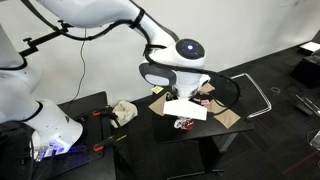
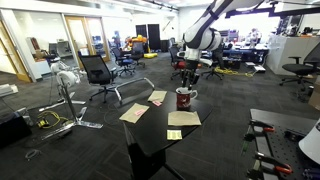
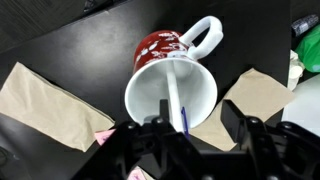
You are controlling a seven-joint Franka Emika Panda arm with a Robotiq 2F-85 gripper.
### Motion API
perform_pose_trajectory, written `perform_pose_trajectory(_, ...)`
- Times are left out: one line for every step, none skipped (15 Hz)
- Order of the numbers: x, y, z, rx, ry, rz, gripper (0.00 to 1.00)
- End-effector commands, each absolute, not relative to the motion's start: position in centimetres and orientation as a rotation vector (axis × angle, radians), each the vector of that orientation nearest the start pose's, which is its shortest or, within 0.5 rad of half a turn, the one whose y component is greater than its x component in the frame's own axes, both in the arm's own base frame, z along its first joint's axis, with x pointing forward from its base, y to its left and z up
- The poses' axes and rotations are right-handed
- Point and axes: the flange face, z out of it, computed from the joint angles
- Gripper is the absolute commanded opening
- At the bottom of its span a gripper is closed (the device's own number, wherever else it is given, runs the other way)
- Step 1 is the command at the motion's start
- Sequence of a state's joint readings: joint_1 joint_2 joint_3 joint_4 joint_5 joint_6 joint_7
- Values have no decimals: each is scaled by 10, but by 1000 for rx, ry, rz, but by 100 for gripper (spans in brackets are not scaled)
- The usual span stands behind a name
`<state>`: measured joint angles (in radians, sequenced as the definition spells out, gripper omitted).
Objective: Put the pen on the table
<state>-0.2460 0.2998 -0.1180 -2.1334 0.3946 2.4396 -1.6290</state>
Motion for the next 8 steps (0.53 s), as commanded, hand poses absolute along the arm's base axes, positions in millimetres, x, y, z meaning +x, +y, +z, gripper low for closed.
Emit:
perform_pose_trajectory(548, -208, 258, -2687, -1428, -309, 48)
perform_pose_trajectory(550, -208, 255, -2690, -1427, -309, 50)
perform_pose_trajectory(552, -208, 254, -2691, -1428, -310, 47)
perform_pose_trajectory(554, -209, 252, -2689, -1427, -311, 48)
perform_pose_trajectory(555, -208, 251, -2688, -1427, -313, 48)
perform_pose_trajectory(557, -209, 250, -2687, -1427, -316, 47)
perform_pose_trajectory(559, -209, 250, -2686, -1428, -320, 47)
perform_pose_trajectory(560, -209, 249, -2685, -1429, -322, 46)
